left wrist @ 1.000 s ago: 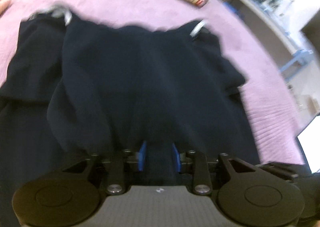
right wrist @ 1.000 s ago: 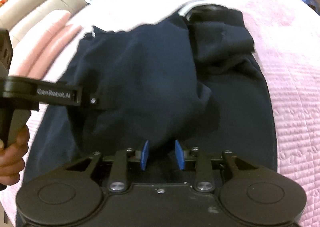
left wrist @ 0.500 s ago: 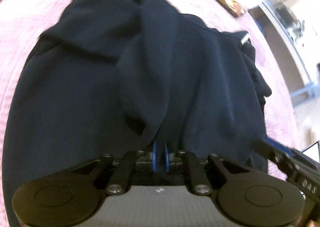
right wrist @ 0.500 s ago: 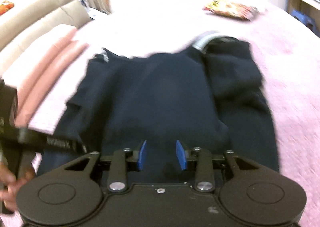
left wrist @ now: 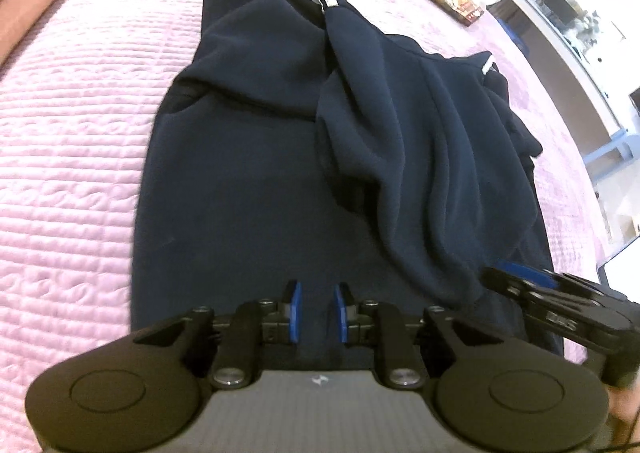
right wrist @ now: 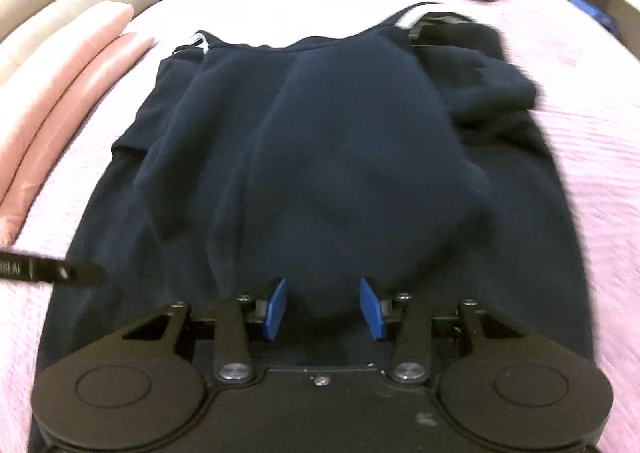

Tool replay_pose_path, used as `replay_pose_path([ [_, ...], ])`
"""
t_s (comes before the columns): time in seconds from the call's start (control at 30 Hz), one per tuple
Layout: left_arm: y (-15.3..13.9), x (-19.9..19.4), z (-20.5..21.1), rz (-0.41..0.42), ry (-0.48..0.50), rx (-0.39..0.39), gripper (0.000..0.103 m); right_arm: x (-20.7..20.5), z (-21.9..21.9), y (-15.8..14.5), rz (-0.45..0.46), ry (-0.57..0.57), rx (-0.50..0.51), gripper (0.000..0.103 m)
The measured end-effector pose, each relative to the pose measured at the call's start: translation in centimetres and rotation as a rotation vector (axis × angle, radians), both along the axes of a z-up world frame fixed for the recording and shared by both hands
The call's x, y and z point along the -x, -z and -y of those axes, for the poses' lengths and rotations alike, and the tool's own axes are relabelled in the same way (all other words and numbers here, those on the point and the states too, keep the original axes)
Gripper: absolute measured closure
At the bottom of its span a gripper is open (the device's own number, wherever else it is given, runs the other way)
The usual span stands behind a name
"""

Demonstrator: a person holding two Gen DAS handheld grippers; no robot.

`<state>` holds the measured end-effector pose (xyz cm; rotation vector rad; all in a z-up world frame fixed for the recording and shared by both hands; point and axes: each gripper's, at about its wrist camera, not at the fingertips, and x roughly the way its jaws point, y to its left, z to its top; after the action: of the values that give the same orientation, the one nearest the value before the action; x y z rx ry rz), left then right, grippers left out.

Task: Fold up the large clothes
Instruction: 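Open both grippers and smooth the folded hoodie, then grasp the hoodie's two long side edges with both grippers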

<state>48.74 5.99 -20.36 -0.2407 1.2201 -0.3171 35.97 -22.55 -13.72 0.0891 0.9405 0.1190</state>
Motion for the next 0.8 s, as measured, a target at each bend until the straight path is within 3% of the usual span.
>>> replay_pose_path([
  [0.13,-0.6,1.8,-0.4,0.001,0.027,-0.02,0.082,4.6,1.5,0.2,-0.032,0.037,0.064,0.051],
  [0.27,-0.1,3.7,-0.8,-0.01,0.02,-0.07,0.082,6.9,2.3,3.3,-0.115,0.055,0.094,0.051],
  [0.4,0.8,5.6,-1.5,-0.055,-0.044,-0.101,0.082,7.1,2.6,2.9,-0.097,0.027,0.083,0.051],
  [0.5,1.3,7.2,-1.3,-0.078,-0.086,-0.137,0.082,7.6,4.4,2.0,-0.095,0.042,0.02,0.051],
  [0.6,1.1,8.8,-1.3,-0.081,-0.125,-0.174,0.081,8.7,6.7,1.3,-0.078,0.055,0.021,0.051],
  [0.7,0.9,9.8,-1.6,-0.091,-0.172,-0.173,0.074,10.0,8.9,1.0,-0.086,0.076,0.03,0.051],
  [0.8,1.3,11.0,-2.0,-0.121,-0.2,-0.172,0.074,11.4,11.4,0.8,-0.103,0.114,-0.001,0.051],
])
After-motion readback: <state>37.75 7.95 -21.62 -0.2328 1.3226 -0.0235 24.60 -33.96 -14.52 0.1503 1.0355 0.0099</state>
